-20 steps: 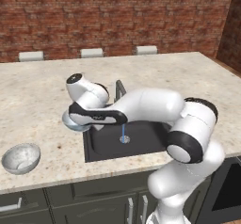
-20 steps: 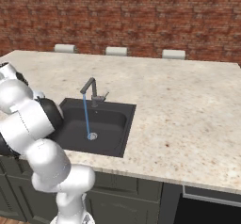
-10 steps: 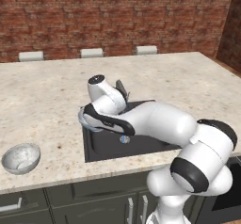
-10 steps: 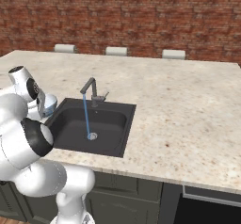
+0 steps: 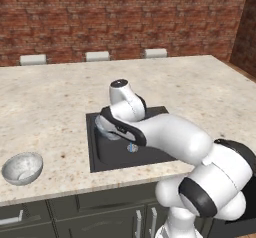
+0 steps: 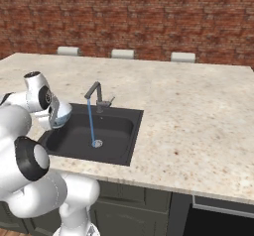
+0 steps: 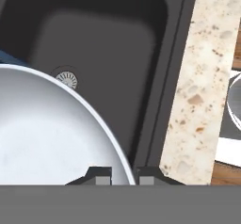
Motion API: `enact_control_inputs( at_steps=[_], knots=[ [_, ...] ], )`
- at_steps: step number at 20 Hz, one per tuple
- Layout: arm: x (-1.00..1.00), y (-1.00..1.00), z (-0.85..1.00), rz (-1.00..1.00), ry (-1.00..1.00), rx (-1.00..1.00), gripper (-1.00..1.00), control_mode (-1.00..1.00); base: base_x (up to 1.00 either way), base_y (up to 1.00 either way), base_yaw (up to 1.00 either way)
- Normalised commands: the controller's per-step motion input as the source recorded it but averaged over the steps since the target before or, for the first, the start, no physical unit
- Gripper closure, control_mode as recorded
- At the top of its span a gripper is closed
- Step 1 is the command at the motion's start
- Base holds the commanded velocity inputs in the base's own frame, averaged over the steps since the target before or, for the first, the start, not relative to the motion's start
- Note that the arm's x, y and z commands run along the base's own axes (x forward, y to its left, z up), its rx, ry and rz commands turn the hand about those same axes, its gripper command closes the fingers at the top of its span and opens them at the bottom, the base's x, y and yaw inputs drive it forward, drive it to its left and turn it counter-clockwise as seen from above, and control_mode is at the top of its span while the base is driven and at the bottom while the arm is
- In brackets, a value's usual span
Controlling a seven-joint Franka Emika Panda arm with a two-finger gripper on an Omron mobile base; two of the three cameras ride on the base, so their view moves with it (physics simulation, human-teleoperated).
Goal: Rinse each bowl for a few seconds and place them down in the sink or on the counter.
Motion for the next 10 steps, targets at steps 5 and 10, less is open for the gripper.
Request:
enact_control_inputs(
  at_steps=[5, 10],
  knots=[
    [0.14, -0.20, -0.06, -0.11, 0.07, 0.00, 1.00, -1.00, 0.00, 0.00, 0.00],
    [0.17, -0.16, -0.14, -0.11, 0.04, -0.01, 1.00, -1.00, 0.00, 0.00, 0.00]
  ],
)
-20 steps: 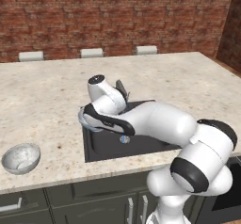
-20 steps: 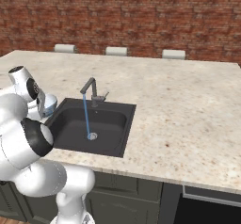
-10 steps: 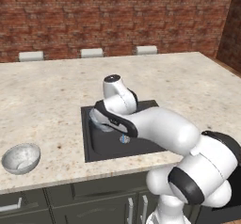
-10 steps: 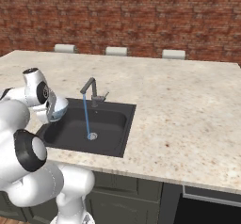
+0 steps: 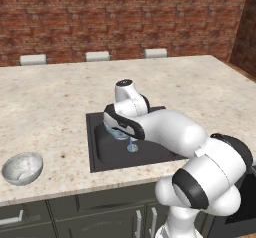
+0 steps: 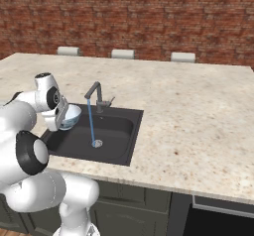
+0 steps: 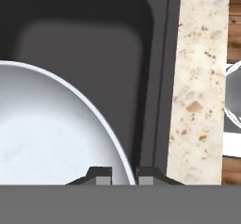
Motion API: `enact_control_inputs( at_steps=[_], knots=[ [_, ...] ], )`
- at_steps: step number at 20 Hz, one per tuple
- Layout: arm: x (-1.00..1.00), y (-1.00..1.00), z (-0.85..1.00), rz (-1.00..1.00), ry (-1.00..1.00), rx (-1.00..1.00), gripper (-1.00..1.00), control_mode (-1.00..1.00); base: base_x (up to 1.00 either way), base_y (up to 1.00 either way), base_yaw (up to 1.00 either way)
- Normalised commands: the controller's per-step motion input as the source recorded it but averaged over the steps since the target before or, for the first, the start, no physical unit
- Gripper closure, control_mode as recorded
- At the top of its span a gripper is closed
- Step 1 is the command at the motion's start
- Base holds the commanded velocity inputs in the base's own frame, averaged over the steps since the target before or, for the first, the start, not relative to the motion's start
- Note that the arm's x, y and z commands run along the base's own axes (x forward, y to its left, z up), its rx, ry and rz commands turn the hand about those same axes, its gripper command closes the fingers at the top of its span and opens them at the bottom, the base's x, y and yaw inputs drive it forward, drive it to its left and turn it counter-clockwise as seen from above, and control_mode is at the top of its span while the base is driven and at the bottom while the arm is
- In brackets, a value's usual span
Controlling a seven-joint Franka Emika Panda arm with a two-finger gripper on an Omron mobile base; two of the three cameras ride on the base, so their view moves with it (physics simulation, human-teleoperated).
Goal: Rinse each bowl for a few seconds and place them down in the sink or on the counter.
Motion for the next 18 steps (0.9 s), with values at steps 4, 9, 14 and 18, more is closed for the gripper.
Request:
enact_control_inputs(
  at_steps=[4, 9, 14, 18],
  knots=[
    [0.22, -0.16, -0.17, -0.10, 0.00, -0.04, 1.00, -1.00, 0.00, 0.00, 0.00],
    [0.21, -0.12, -0.13, -0.08, 0.00, -0.03, 1.00, -1.00, 0.00, 0.00, 0.00],
    [0.22, -0.11, -0.12, -0.06, 0.00, -0.02, 1.00, -1.00, 0.00, 0.00, 0.00],
    [0.29, -0.02, -0.08, -0.05, 0.00, -0.04, 1.00, -1.00, 0.00, 0.00, 0.00]
  ],
)
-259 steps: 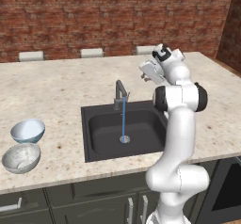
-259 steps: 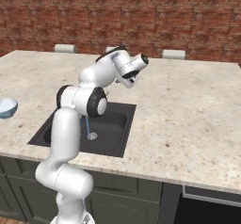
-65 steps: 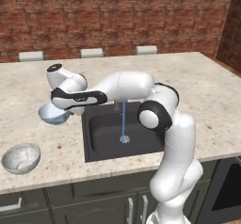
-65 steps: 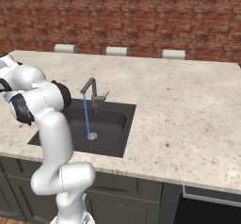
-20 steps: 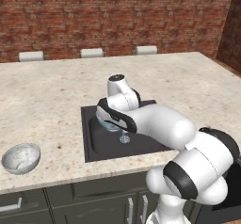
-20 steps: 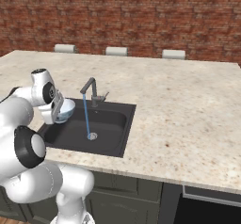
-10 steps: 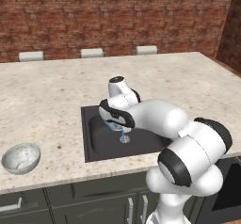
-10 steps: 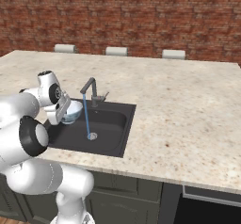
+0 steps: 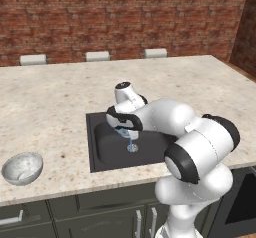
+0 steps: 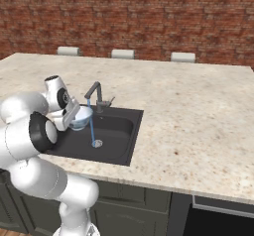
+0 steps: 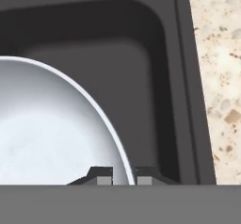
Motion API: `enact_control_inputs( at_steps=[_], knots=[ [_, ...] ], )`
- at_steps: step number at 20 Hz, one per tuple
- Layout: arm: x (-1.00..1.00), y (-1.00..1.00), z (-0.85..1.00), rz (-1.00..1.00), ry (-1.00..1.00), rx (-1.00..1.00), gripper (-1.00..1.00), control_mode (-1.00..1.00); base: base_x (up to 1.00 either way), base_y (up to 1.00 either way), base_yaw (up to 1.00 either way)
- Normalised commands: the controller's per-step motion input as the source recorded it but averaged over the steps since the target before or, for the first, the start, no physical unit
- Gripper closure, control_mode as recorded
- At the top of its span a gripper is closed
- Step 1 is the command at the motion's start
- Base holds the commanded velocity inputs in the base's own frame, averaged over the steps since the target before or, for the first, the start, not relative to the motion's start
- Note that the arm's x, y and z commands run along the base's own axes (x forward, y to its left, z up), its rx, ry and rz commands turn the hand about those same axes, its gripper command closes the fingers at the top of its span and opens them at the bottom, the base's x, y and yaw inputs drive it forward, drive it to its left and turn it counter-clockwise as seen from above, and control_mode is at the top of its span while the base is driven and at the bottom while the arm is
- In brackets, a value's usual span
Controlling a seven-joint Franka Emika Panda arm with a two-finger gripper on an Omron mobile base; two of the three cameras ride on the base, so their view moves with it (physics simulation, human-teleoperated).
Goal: Rinse each bowl for a few seconds and place them down in the sink or on the counter.
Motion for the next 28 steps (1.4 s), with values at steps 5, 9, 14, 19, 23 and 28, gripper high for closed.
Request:
enact_control_inputs(
  at_steps=[5, 9, 14, 19, 23, 28],
  knots=[
    [0.26, 0.00, -0.02, -0.04, 0.00, -0.02, 1.00, -1.00, 0.00, 0.00, 0.00],
    [0.28, 0.00, -0.02, -0.02, 0.00, -0.01, 1.00, -1.00, 0.00, 0.00, 0.00],
    [-0.06, 0.09, 0.00, -0.03, -0.03, -0.01, 1.00, -1.00, 0.00, 0.00, 0.00],
    [-0.24, 0.19, 0.00, -0.02, -0.11, -0.05, 1.00, -1.00, 0.00, 0.00, 0.00],
    [-0.27, 0.24, 0.03, -0.03, -0.14, -0.06, 1.00, -1.00, 0.00, 0.00, 0.00],
    [-0.28, 0.15, 0.31, -0.01, -0.07, -0.02, 1.00, -1.00, 0.00, 0.00, 0.00]
  ],
)
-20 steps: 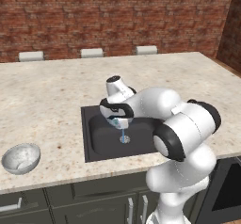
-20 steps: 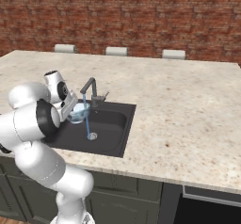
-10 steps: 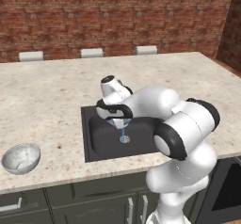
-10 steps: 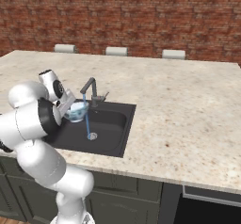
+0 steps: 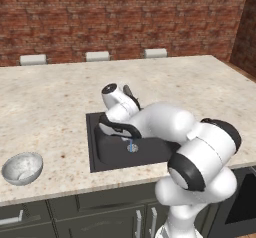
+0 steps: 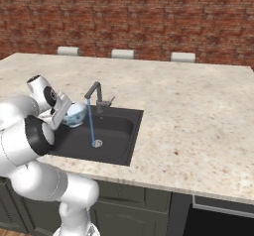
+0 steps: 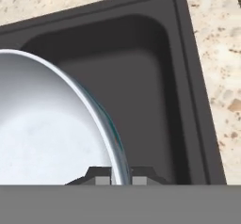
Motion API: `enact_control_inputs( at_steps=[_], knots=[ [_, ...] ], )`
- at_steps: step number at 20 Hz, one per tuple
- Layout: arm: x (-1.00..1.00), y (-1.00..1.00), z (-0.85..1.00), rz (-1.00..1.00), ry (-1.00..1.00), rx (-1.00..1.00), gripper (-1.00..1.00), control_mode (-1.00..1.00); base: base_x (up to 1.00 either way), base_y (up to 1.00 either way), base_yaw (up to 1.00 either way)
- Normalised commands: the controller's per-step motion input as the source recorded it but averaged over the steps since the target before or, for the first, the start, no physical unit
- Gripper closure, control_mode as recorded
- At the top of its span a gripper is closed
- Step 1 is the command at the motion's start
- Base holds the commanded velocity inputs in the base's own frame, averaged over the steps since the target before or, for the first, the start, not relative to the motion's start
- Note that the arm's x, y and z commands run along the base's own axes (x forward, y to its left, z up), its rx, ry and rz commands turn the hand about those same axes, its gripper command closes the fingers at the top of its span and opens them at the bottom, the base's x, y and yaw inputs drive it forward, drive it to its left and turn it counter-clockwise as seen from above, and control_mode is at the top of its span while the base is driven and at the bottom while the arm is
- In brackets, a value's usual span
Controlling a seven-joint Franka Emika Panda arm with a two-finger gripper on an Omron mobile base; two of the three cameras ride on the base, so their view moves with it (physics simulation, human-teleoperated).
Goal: Rinse each bowl for a few seconds and place them down in the sink or on the counter.
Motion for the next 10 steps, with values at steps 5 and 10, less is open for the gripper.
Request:
enact_control_inputs(
  at_steps=[5, 10],
  knots=[
    [-0.24, 0.13, 0.64, 0.00, 0.07, 0.12, 1.00, -1.00, 0.00, 0.00, 0.00],
    [-0.26, 0.24, 0.65, 0.00, 0.14, 0.18, 1.00, -1.00, 0.00, 0.00, 0.00]
  ],
)
